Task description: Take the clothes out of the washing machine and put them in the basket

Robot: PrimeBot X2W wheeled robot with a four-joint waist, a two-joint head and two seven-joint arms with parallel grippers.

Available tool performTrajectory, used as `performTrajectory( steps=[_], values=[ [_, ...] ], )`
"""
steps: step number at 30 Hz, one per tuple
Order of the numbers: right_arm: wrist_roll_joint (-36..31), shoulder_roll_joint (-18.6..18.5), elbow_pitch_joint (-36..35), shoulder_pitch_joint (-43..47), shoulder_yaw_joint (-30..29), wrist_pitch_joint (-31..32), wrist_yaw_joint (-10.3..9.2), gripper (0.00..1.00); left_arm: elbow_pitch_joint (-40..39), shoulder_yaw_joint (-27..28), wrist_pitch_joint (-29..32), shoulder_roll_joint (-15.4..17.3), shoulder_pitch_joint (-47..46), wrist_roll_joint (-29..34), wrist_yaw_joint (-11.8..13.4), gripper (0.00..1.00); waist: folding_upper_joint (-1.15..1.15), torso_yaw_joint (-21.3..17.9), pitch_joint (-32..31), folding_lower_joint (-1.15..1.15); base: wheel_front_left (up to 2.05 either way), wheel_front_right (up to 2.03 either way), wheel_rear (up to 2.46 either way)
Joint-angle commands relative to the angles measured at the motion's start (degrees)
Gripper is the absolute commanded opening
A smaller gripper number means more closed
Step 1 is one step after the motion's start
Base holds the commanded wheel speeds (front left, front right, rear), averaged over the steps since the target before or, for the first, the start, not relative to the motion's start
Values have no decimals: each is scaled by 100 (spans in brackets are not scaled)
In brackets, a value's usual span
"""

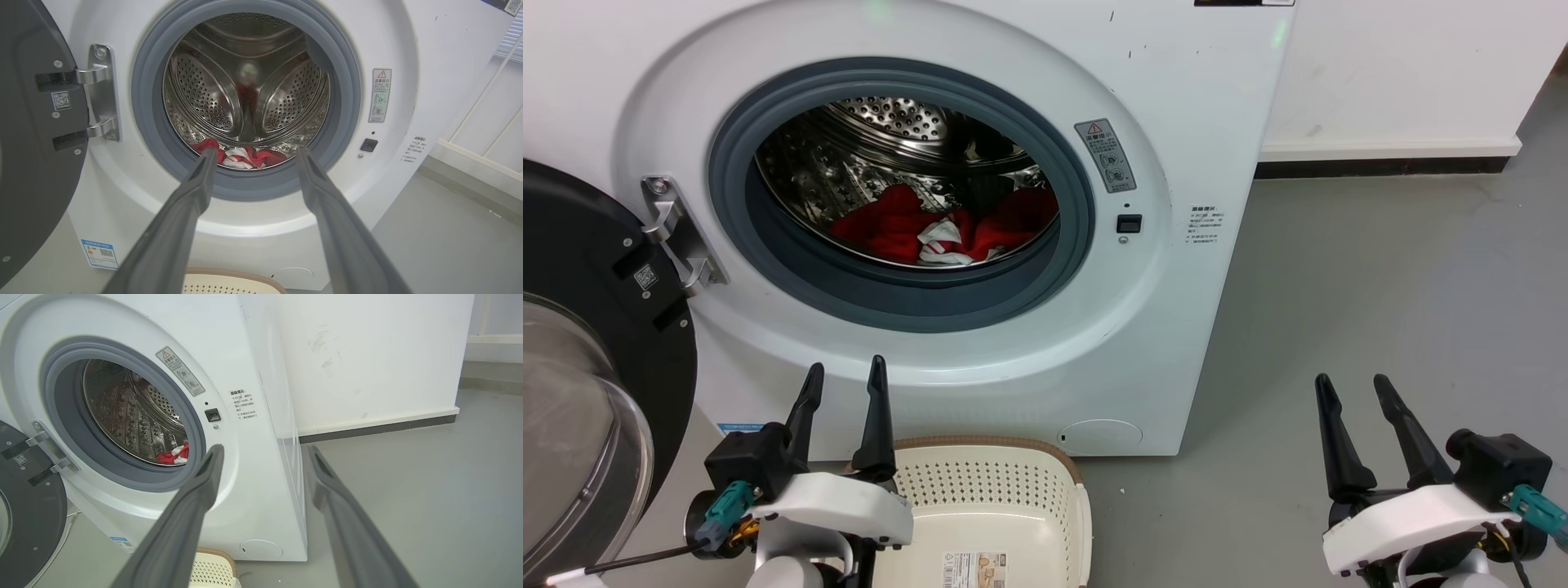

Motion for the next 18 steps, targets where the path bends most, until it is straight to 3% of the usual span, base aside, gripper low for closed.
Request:
performTrajectory(
  steps=[1, 18],
  values=[
    [-169, 4, -65, 54, 12, -30, -1, 100, -21, -23, -60, 42, -125, 149, 29, 100, 0, 3, 0, 0, 0, 0, 0],
    [-984, 7, -87, 82, 59, -75, -1, 100, 65, -96, -257, 50, -102, 914, 106, 100, 0, 25, -9, 0, 0, 0, 0]
  ],
)
